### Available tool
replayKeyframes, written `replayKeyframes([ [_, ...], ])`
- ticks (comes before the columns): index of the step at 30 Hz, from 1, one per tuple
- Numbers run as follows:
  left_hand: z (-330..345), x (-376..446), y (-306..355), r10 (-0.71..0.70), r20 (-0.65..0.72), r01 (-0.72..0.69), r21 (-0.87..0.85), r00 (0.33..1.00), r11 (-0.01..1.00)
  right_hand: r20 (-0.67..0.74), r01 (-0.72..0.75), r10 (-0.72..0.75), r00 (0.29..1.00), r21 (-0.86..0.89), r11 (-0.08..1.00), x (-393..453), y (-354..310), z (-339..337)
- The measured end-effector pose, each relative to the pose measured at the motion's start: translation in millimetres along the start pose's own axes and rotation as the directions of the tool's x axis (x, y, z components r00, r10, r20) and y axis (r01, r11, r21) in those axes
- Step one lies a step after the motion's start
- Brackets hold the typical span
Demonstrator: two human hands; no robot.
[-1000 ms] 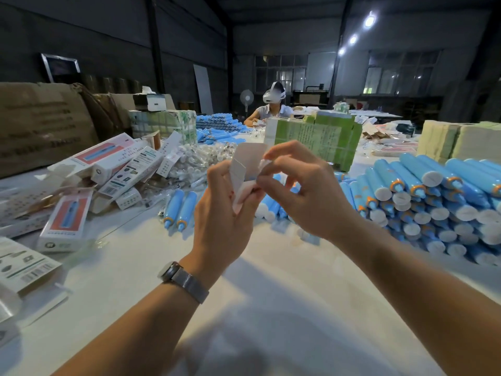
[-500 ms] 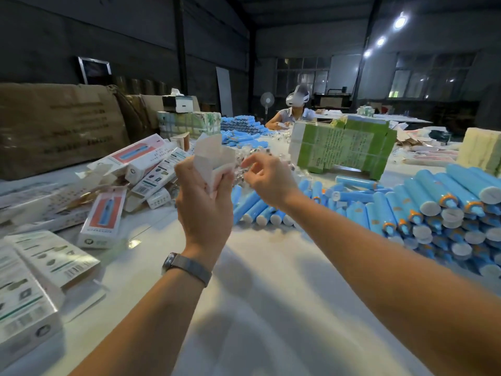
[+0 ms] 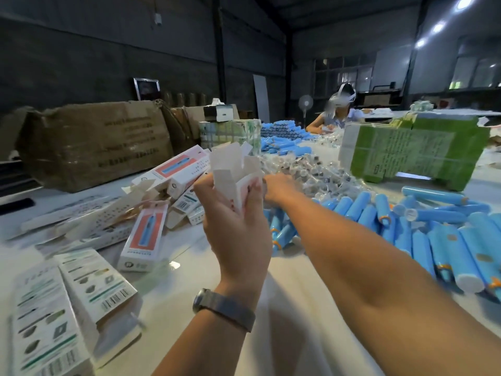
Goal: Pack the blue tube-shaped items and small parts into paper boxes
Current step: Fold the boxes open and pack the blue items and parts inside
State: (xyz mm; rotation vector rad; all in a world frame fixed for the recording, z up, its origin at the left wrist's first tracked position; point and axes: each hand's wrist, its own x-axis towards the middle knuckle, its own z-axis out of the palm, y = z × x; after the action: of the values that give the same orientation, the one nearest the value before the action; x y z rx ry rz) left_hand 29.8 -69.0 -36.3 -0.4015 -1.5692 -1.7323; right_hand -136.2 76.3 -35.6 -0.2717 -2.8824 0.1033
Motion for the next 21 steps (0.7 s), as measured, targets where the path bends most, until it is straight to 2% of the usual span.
replayKeyframes([
  [3,3,0,-1,-0.001,0.019,0.0,0.027,1.0,1.0,-0.074,0.026,-0.033,0.997,-0.092,0.995,7,-1,3],
  [5,1,0,-2,0.004,0.02,-0.004,0.036,1.0,0.999,-0.134,0.046,-0.055,0.989,-0.071,0.996,7,-1,4],
  [13,-1,-1,-4,0.103,0.012,-0.104,0.029,0.995,0.994,-0.341,0.172,-0.064,0.938,0.298,0.939,-25,15,-21],
  [16,-2,-6,-1,0.135,0.026,-0.135,0.018,0.991,0.991,-0.431,0.204,0.042,0.901,0.507,0.837,-55,29,-45],
  [19,-1,-22,6,0.211,0.107,-0.212,0.001,0.972,0.977,-0.453,0.209,0.218,0.864,0.718,0.664,-100,40,-72],
  [21,3,-33,13,0.271,0.191,-0.271,-0.026,0.944,0.962,-0.446,0.249,0.259,0.857,0.798,0.549,-136,47,-90],
])
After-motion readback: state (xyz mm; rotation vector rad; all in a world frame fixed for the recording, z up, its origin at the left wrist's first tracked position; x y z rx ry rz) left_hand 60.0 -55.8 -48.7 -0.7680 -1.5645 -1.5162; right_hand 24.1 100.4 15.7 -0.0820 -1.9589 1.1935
